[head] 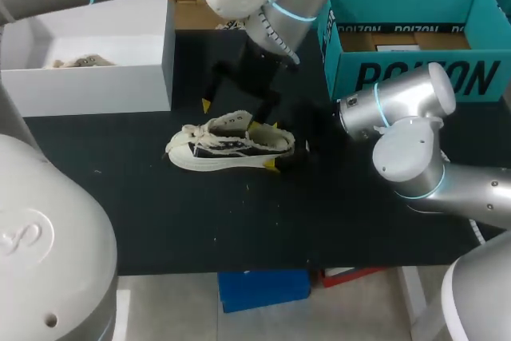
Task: Take the shoe out of the shoebox, open the shoe tongue, remove and reinsert the insole, then place the shoe into the shoebox
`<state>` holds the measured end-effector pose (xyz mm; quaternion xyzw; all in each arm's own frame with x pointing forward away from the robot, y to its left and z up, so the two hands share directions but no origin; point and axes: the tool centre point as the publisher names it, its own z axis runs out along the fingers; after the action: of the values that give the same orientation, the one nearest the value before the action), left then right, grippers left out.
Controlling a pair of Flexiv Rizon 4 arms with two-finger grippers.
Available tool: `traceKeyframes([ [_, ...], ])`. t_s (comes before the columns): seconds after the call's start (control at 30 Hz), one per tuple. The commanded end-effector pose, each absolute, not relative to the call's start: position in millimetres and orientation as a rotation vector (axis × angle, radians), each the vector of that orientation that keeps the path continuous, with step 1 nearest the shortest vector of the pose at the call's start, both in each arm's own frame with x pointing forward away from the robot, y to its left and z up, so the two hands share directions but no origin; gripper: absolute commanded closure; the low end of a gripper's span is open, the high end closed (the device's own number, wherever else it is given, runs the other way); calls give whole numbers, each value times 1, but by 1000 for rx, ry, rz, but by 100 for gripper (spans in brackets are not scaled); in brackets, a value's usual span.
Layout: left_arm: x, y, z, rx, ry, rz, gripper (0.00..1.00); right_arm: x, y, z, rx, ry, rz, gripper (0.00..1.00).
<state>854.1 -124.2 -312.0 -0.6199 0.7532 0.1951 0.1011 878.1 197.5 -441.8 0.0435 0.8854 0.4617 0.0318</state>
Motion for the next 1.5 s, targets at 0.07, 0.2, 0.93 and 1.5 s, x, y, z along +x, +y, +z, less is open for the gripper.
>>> traceKeyframes([
  [0.07, 855, -138, -332, -1803, 2201, 625, 0, 879, 200, -444, 137, 2728, 1419, 100],
  [0.2, 856, -139, -342, -1786, 2185, 638, 0, 879, 200, -444, 137, 2728, 1419, 100],
  [0.93, 861, -130, -378, -1730, 2061, 658, 0, 879, 200, -444, 137, 2728, 1419, 100],
  [1.5, 862, -126, -373, -1724, 2075, 644, 100, 879, 200, -444, 137, 2728, 1419, 100],
])
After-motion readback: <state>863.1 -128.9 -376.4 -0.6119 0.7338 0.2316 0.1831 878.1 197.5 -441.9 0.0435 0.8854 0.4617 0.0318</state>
